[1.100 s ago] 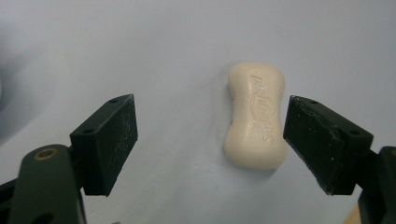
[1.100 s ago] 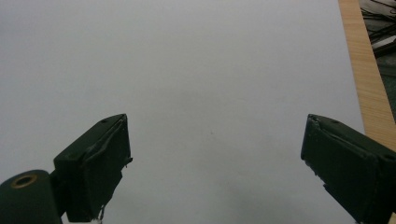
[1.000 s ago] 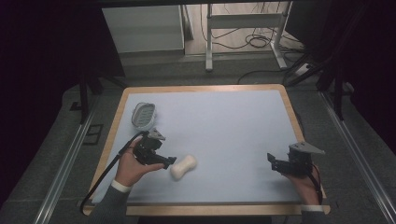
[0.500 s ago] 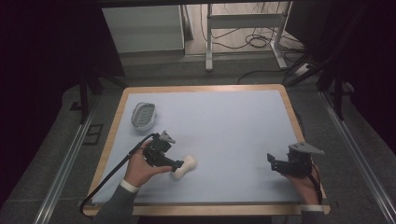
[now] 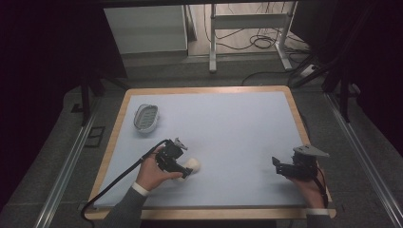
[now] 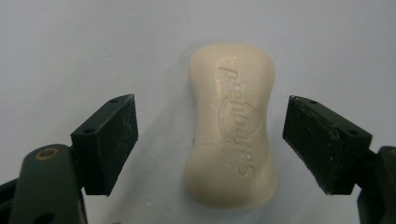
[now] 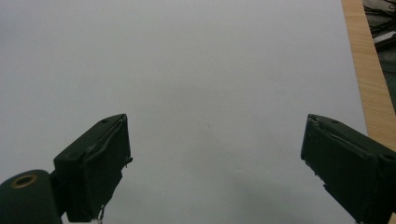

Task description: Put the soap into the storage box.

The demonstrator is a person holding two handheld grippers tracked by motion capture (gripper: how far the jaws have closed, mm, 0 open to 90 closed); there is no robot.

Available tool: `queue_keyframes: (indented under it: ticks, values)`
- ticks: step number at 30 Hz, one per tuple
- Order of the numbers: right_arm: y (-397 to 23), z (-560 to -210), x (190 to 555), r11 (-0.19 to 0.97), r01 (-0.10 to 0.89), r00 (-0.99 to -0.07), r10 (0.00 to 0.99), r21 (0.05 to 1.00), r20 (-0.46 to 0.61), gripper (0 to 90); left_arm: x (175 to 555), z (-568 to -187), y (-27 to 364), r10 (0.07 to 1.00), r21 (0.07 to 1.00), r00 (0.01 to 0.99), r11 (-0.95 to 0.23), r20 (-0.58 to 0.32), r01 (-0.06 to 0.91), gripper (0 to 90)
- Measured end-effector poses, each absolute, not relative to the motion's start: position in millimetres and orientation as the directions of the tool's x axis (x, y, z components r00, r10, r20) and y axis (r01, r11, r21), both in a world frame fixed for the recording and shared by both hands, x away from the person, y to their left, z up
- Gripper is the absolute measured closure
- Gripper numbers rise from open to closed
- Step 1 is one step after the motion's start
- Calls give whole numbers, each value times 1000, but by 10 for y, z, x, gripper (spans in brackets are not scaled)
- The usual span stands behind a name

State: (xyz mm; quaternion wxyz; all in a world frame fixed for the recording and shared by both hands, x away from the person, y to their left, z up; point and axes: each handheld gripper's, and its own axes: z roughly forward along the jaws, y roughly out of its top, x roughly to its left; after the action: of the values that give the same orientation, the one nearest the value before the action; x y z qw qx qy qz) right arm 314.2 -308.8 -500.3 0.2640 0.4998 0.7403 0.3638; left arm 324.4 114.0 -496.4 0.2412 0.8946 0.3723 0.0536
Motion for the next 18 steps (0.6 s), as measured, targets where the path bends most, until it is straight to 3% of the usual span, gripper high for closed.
queue_keyframes:
  ticks: [9, 16, 18]
  values:
    - [-3101, -5007, 3142, 231, 548, -359, 933, 804, -24, 81, 3271, -5067, 1029, 684, 430, 724, -629, -91, 648, 235]
    - [-3114, -5003, 3140, 227, 549, -354, 935, 804, -22, 81, 3249, -5107, 991, 683, 409, 725, -639, -87, 651, 313]
    - [-3124, -5002, 3140, 227, 548, -355, 935, 805, -22, 81, 3232, -5112, 980, 682, 403, 726, -644, -82, 651, 373]
